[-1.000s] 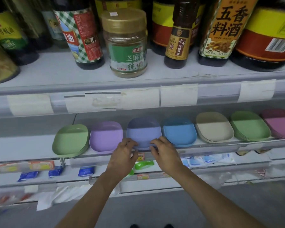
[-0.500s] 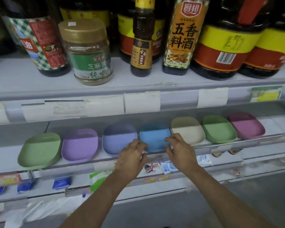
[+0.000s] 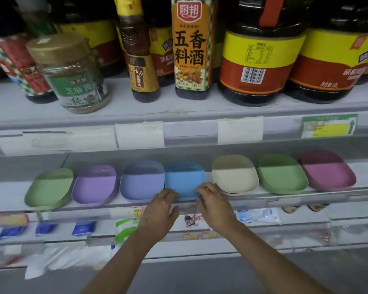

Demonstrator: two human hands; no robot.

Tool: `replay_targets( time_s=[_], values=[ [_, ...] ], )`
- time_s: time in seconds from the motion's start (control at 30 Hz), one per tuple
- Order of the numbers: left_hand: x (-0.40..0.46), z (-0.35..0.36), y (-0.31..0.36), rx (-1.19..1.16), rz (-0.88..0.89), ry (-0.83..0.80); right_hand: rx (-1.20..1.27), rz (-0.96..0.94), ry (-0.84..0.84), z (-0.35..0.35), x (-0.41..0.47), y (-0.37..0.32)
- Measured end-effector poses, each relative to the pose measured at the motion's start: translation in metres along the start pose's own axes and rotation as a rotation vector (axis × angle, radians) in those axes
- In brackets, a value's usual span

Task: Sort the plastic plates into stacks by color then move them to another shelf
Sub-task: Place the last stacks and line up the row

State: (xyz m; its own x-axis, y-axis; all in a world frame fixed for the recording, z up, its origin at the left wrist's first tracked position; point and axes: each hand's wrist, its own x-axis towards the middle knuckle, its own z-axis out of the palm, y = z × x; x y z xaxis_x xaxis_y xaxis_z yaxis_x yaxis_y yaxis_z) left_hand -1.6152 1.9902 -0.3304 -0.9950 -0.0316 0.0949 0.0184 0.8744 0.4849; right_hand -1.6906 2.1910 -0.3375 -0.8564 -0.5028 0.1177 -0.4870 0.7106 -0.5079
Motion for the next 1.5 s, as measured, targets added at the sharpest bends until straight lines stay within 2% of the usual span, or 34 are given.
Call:
replay_targets(
  time_s=[0.17,0.27,0.37,0.5,0.67,0.83,0.93,1.2,1.33,1.5],
  values=[
    [0.007,-0.002,0.011,0.026,-0.025,0.067,-0.058,0.059,0.077,-0.022,-0.008,-0.001],
    [0.019,-0.001,0.036,-0.014,0.047,0.093,-0.111,0.089,0.15,-0.044,-0.017,0.009],
    [0.034,0.014,0.069,-0.053,0.149,0.041,-0.166,0.177,0.201,-0.066,-0.028,0.033],
    [0.046,0.039,0.11,-0.028,0.211,-0.058,-0.214,0.228,0.177,-0.089,-0.042,0.069],
    [0.057,0.067,0.127,0.031,0.109,-0.114,-0.129,0.166,0.119,-0.092,-0.043,0.106],
    [0.051,0.076,0.123,-0.038,0.016,-0.072,-0.057,0.041,0.068,-0.081,-0.041,0.117],
    [0.042,0.074,0.124,-0.04,-0.028,-0.049,-0.017,0.029,0.045,-0.079,-0.04,0.113],
    [0.041,0.069,0.118,-0.055,-0.036,-0.03,-0.022,0.007,-0.023,-0.085,-0.041,0.11],
    [0.054,0.066,0.142,-0.008,-0.012,0.083,-0.07,0.033,0.093,-0.108,-0.049,0.115],
    [0.076,0.089,0.204,-0.063,0.157,-0.01,-0.208,0.171,0.184,-0.154,-0.064,0.158]
  ],
)
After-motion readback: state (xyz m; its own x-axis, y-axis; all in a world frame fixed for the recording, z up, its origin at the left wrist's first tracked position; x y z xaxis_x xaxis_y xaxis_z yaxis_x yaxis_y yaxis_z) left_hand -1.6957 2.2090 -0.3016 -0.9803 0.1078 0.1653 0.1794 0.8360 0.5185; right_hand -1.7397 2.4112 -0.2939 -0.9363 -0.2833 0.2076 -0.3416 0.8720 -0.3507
